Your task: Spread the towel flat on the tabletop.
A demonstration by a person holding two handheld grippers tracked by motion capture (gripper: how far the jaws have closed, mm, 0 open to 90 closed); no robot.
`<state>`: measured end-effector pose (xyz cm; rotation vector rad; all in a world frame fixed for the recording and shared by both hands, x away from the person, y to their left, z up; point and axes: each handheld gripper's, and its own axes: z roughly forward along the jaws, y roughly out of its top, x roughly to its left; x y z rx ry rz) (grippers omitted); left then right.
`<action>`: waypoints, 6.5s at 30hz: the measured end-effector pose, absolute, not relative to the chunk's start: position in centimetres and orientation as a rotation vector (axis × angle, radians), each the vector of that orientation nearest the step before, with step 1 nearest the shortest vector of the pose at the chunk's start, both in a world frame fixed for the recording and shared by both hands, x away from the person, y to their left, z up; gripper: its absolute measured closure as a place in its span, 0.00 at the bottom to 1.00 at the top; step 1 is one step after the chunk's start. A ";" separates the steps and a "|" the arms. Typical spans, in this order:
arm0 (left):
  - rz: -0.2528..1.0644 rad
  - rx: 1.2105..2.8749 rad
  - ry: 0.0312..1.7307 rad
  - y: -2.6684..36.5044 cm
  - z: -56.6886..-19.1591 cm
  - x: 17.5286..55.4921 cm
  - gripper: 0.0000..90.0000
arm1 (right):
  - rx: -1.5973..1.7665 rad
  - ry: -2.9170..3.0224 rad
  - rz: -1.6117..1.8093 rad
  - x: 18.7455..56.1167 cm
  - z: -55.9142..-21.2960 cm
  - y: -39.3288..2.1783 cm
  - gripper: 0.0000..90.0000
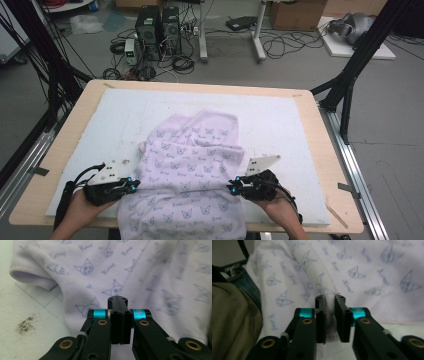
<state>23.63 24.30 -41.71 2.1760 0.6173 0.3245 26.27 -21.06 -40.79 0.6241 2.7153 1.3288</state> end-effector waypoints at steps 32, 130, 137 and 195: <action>0.371 2.121 0.759 23.4 -41.7 29.8 0.67 | 0.715 2.571 1.282 32.3 -40.4 -20.7 0.72; 0.274 2.226 0.532 23.5 -42.7 20.9 0.63 | 0.437 2.793 1.301 23.3 -42.4 -21.0 0.72; 0.235 2.277 0.490 22.5 -44.0 21.3 0.96 | 0.423 2.833 1.256 24.5 -44.5 -20.1 0.90; 0.335 2.071 0.731 22.8 -40.6 36.7 0.62 | 0.614 2.588 1.355 34.5 -41.8 -23.1 0.61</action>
